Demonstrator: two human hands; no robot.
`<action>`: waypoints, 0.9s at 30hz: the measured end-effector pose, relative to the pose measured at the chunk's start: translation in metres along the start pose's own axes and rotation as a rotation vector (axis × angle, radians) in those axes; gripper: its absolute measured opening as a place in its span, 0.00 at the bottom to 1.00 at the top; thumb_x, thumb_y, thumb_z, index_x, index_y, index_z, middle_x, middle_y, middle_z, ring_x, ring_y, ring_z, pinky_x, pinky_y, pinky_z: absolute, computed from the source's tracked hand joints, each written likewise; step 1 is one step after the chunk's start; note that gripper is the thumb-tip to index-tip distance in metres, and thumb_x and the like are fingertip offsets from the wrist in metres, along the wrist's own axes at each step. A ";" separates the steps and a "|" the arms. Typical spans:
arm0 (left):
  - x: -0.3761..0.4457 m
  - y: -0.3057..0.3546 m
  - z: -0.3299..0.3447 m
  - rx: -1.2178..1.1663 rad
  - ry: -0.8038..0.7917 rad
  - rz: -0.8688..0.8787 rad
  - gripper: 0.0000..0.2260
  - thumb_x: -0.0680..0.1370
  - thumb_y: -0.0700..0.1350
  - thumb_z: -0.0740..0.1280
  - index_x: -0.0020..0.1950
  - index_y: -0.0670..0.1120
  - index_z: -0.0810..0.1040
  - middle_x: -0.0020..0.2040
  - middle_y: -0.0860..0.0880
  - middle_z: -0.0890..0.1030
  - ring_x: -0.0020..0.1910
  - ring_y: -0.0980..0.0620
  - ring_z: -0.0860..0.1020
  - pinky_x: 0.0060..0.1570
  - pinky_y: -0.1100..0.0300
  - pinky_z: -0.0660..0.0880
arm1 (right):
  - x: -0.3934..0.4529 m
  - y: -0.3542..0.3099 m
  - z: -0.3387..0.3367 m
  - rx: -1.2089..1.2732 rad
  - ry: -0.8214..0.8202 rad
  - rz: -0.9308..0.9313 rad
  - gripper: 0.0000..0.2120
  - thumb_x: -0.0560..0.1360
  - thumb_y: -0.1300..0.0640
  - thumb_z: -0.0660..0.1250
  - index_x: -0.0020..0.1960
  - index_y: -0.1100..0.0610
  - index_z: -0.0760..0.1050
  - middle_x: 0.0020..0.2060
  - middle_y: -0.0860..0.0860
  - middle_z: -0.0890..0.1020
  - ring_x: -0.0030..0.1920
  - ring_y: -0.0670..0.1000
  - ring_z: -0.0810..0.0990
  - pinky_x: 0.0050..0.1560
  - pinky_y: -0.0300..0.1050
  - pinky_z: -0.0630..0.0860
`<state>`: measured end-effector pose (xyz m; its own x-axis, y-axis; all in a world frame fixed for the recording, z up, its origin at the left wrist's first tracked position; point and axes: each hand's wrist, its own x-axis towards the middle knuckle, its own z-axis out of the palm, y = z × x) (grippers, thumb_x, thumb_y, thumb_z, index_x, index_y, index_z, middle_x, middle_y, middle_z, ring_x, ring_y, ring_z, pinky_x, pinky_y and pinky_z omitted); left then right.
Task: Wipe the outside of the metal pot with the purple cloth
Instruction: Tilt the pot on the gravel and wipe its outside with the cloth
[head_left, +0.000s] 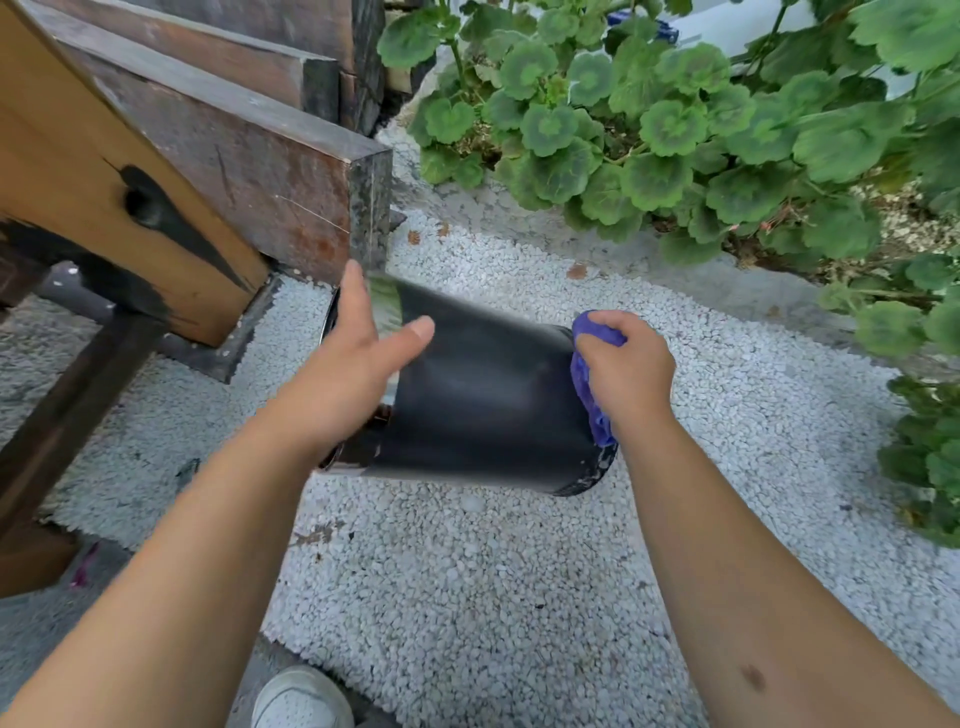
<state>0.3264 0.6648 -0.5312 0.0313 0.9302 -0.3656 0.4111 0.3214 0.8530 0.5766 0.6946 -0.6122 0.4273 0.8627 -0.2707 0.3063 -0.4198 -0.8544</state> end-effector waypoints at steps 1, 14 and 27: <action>0.004 0.003 -0.005 -0.022 0.018 -0.071 0.44 0.70 0.68 0.63 0.77 0.62 0.39 0.75 0.68 0.51 0.73 0.63 0.59 0.71 0.61 0.55 | 0.004 -0.007 -0.001 -0.027 -0.035 -0.015 0.09 0.70 0.59 0.68 0.43 0.44 0.79 0.39 0.38 0.80 0.36 0.33 0.77 0.33 0.22 0.66; -0.016 -0.009 0.015 0.069 0.176 0.149 0.39 0.71 0.68 0.57 0.79 0.58 0.52 0.79 0.63 0.47 0.76 0.66 0.47 0.76 0.55 0.48 | 0.017 -0.014 0.002 -0.109 -0.123 -0.035 0.08 0.71 0.57 0.67 0.44 0.44 0.79 0.37 0.37 0.78 0.39 0.38 0.76 0.34 0.30 0.67; 0.003 0.010 0.024 0.142 0.275 0.228 0.34 0.74 0.67 0.50 0.72 0.47 0.68 0.71 0.49 0.71 0.74 0.50 0.64 0.72 0.48 0.60 | -0.061 -0.097 0.041 -0.073 -0.396 -0.488 0.08 0.64 0.49 0.69 0.43 0.40 0.80 0.38 0.43 0.76 0.44 0.48 0.78 0.44 0.41 0.75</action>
<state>0.3528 0.6662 -0.5323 -0.1014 0.9939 -0.0425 0.5446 0.0912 0.8337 0.4862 0.6940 -0.5313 -0.1195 0.9927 -0.0129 0.4497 0.0425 -0.8922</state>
